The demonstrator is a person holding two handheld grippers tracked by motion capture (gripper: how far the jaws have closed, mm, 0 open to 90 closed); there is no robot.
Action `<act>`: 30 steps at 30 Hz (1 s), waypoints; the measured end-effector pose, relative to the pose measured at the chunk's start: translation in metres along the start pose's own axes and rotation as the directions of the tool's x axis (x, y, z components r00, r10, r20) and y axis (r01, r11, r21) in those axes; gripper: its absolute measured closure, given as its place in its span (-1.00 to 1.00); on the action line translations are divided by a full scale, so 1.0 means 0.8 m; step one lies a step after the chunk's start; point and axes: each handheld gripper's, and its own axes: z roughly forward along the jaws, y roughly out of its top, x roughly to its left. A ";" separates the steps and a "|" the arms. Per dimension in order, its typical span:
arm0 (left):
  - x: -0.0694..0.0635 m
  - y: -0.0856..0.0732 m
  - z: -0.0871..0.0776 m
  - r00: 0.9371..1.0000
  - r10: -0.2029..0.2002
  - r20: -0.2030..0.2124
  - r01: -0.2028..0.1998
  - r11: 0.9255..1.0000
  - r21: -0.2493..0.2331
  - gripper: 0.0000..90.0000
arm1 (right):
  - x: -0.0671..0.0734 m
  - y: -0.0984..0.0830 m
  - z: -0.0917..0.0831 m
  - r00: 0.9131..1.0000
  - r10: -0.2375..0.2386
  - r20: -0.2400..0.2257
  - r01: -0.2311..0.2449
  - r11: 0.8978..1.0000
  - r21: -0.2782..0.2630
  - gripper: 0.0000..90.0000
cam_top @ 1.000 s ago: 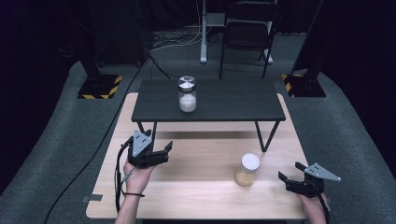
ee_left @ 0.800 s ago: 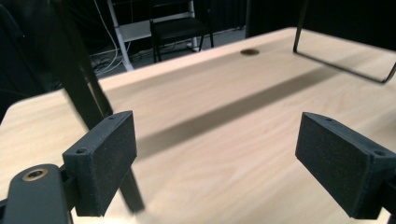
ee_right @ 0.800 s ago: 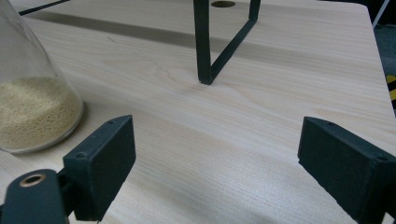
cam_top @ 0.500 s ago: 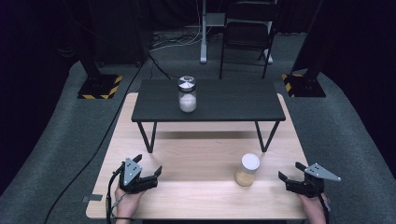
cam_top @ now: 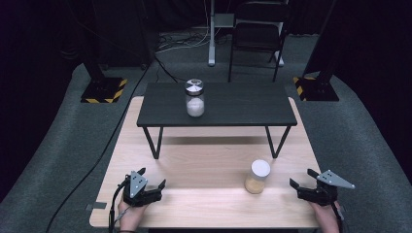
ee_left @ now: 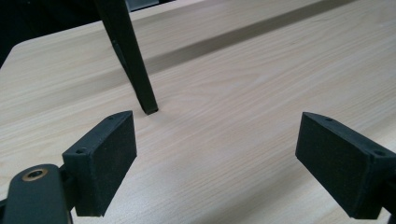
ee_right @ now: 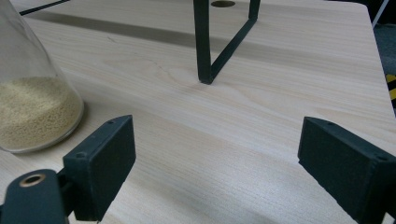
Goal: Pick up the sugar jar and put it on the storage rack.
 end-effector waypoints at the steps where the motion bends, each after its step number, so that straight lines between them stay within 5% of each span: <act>1: 0.000 0.000 0.001 1.000 -0.001 0.001 0.001 1.000 0.002 -0.73 | 0.000 0.000 0.000 1.000 0.001 0.000 -0.001 1.000 0.000 -0.78; 30: 0.005 0.004 0.005 1.000 -0.009 -0.005 0.009 0.999 0.031 -0.74 | 0.000 0.001 0.001 1.000 -0.007 -0.002 0.007 1.000 0.005 -0.78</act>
